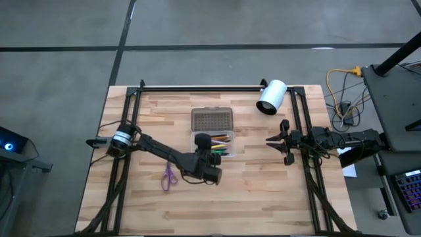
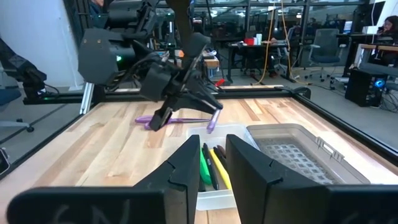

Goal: Pick & place school supplies into a supply box
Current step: Put the purple pen into the supply box, then put the purple scissors into the supply box

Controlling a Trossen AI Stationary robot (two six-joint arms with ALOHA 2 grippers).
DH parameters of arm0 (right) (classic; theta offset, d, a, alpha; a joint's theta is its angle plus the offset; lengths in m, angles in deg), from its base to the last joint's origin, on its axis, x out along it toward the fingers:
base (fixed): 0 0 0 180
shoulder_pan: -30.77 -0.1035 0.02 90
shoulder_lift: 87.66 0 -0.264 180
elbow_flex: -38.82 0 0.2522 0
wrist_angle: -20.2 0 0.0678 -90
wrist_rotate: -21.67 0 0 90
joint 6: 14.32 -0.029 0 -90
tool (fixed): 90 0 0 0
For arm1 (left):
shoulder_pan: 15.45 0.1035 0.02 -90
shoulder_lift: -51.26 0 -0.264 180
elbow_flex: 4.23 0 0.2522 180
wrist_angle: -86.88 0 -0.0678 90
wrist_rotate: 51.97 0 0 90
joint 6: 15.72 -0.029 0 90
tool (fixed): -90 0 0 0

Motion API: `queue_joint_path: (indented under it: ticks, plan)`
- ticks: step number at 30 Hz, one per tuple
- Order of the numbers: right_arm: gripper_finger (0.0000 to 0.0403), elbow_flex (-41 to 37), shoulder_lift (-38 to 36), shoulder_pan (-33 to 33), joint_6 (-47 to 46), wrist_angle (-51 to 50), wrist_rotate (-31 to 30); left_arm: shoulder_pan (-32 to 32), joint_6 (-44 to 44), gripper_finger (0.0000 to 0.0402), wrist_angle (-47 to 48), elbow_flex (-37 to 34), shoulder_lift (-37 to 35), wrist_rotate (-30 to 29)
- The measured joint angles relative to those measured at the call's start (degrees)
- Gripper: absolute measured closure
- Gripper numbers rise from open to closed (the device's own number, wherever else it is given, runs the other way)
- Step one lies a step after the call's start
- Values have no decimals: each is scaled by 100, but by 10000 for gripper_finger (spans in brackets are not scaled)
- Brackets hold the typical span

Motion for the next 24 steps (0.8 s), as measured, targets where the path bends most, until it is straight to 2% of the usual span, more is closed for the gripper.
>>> queue_joint_path:
  ticks: [8, 15, 24]
  plan:
    - [321, 0, 0, -2, 0, 2, 0, 3, 144, 389, 146, -118, 0, 17]
    - [327, 0, 0, -1, 0, 1, 0, 7, 146, 344, 156, -120, 0, 15]
    - [332, 0, 0, -1, 0, 1, 0, 7, 146, 334, 152, -120, 0, 14]
